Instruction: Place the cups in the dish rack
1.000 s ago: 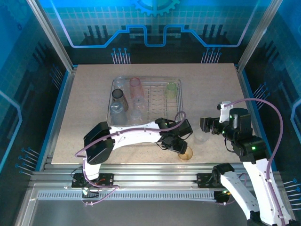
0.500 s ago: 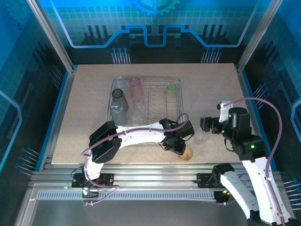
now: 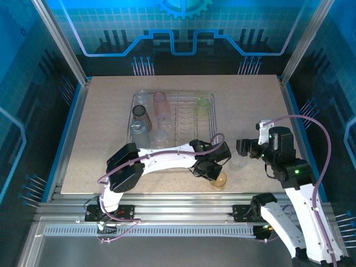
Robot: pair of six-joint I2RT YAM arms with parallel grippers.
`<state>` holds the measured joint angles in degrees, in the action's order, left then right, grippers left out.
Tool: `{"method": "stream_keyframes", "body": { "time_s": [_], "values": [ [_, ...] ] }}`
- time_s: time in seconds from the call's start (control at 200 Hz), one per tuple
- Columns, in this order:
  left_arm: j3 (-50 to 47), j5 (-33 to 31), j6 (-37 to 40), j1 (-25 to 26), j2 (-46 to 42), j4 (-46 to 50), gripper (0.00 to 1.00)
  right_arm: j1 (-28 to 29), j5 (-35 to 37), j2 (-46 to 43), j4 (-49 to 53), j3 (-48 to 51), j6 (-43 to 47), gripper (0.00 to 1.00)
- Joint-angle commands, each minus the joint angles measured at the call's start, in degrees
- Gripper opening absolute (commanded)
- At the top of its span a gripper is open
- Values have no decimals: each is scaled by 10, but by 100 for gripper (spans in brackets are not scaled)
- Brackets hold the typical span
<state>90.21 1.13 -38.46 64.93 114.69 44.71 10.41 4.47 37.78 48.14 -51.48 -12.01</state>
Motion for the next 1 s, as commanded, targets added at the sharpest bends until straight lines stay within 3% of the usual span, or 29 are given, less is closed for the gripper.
{"method": "stream_keyframes", "body": {
  "time_s": [0.0,0.235,0.46,0.63,0.766,0.886,0.996],
  "values": [
    [-17,-22,9,-6,-42,-4,0,-8,0,-13,-23,8,1,92],
    [-150,14,7,-50,-183,-140,0,-8,17,-22,-65,24,9,92],
    [-256,59,6,-92,-315,-247,0,-9,23,-86,-161,65,-1,89],
    [-334,124,-39,-140,-402,-381,0,-11,-112,-60,-203,42,-12,96],
    [-383,172,-94,-196,-440,-473,0,-18,-188,10,-168,-29,-26,99],
    [-414,189,-134,-233,-464,-550,0,-50,-296,82,-138,-86,-35,100],
    [-425,212,-171,-261,-467,-616,0,-79,-379,109,-178,-91,-79,99]
  ]
}}
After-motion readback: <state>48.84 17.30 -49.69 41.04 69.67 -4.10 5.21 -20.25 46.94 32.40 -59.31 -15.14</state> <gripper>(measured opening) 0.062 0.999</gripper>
